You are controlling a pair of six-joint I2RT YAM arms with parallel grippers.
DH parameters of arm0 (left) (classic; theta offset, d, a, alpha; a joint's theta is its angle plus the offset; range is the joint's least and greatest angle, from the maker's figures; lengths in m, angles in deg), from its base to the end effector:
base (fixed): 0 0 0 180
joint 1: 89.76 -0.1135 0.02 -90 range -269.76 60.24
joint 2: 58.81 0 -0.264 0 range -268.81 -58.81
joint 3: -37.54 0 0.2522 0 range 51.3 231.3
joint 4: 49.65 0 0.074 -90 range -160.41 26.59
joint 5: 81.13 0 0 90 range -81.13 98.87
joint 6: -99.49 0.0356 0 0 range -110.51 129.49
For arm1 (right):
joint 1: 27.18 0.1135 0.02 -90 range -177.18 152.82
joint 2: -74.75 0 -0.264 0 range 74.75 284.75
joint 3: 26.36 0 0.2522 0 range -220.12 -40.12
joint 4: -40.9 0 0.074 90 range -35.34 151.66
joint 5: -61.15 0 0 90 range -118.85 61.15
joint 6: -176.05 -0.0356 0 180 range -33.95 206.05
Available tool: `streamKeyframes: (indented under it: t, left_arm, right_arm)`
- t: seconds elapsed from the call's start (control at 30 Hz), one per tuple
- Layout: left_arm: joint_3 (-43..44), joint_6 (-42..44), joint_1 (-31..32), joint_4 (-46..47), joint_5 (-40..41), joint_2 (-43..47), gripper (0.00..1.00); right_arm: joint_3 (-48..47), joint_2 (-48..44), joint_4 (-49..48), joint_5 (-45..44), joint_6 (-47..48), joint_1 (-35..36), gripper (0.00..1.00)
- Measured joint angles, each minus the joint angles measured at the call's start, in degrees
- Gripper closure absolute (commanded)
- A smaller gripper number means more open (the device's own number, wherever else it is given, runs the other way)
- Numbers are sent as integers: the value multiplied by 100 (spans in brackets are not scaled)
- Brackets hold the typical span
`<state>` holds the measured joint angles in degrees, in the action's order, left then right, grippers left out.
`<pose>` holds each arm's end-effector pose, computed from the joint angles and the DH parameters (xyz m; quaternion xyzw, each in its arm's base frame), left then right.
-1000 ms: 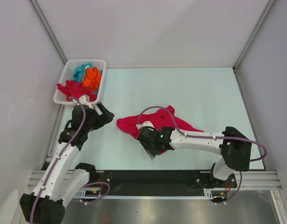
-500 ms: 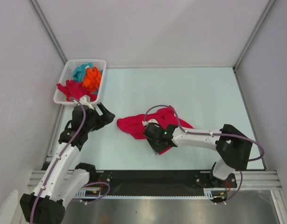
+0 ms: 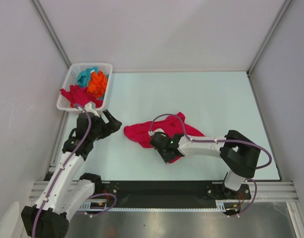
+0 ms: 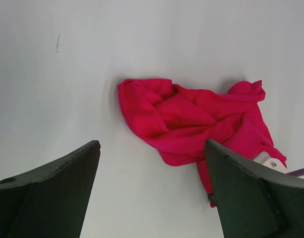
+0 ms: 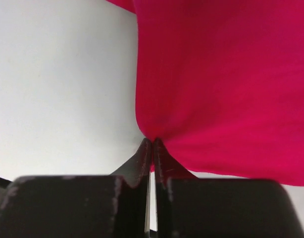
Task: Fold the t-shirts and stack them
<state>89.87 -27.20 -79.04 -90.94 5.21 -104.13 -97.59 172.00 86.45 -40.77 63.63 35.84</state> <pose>0.1717 -0.0348 0.2703 -0.1840 0.8644 -0.2136 0.4163 0.1492 0.2768 0.1615 -0.3250 0.9265 0.0328 0.1865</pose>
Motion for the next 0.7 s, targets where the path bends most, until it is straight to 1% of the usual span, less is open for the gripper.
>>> streamKeyframes:
  t: [0.17,0.23,0.27,0.4,0.5,0.57,0.67,0.7]
  left_arm:
    - [-197,-240,0,90,61,-9,9]
    - [-363,-444,0,210,131,-55,11]
    - [-468,-584,0,308,188,-116,12]
    - [-752,-1023,-4,697,214,-407,16]
    - [-957,-1322,-4,1178,210,-662,18]
    - [-1008,-1449,-4,1421,208,-874,19]
    - [-1008,-1591,24,1773,221,-1246,19]
    - [-1008,-1637,61,1886,251,-1390,19]
  right_arm:
    - [2,-31,17,68,9,-111,100]
    - [17,-131,72,92,24,-286,100]
    - [26,-269,155,133,35,-481,100]
    - [-55,-1250,310,262,127,-1681,100]
    - [-413,-1937,302,398,260,-2699,100]
    - [-704,-2109,267,470,345,-3314,100]
    - [-1071,-2085,170,695,424,-4332,100]
    - [-1145,-2050,133,793,426,-4811,100]
